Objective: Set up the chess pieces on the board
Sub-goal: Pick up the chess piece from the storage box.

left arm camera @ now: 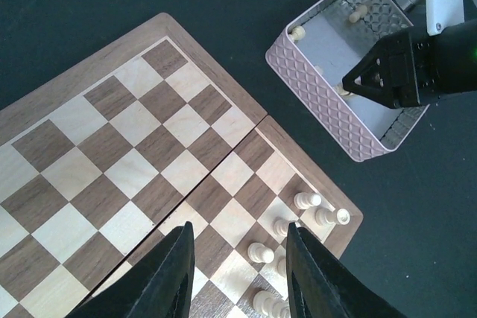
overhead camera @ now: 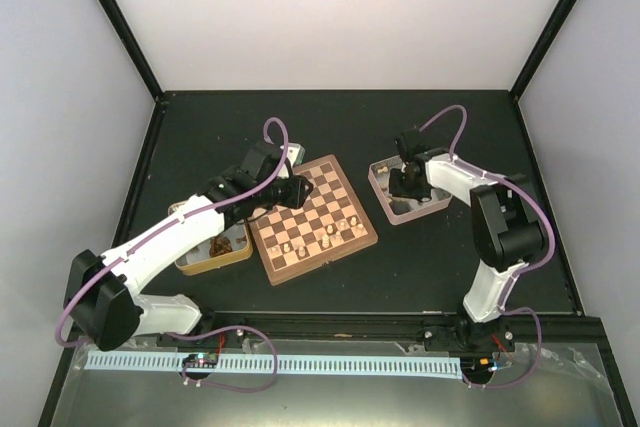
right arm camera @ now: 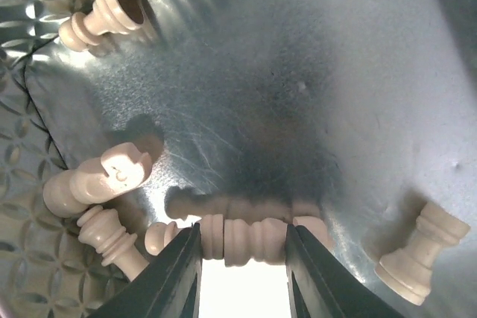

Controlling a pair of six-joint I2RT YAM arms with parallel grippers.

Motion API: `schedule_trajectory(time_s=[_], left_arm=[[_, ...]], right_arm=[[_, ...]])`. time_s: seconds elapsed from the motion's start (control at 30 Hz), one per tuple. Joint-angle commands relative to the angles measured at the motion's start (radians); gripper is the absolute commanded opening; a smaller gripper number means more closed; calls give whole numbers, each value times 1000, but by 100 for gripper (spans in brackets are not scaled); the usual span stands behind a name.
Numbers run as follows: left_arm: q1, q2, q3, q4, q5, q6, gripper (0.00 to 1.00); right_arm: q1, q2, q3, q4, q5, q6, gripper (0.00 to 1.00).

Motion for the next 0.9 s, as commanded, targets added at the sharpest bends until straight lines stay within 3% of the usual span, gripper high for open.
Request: schedule_trajectory(time_s=[0.0, 0.27, 0.6, 0.87], left_arm=[[13, 1, 36, 6, 34, 2, 35], [24, -5, 32, 4, 36, 0, 35], [27, 0, 29, 3, 41, -2, 35], [30, -7, 21, -1, 43, 0, 35]], right_arm=[[-3, 36, 36, -32, 44, -34, 31], [-4, 74, 91, -28, 117, -46, 34], [-4, 35, 89, 5, 110, -59, 47], [-13, 21, 62, 12, 31, -275, 51]])
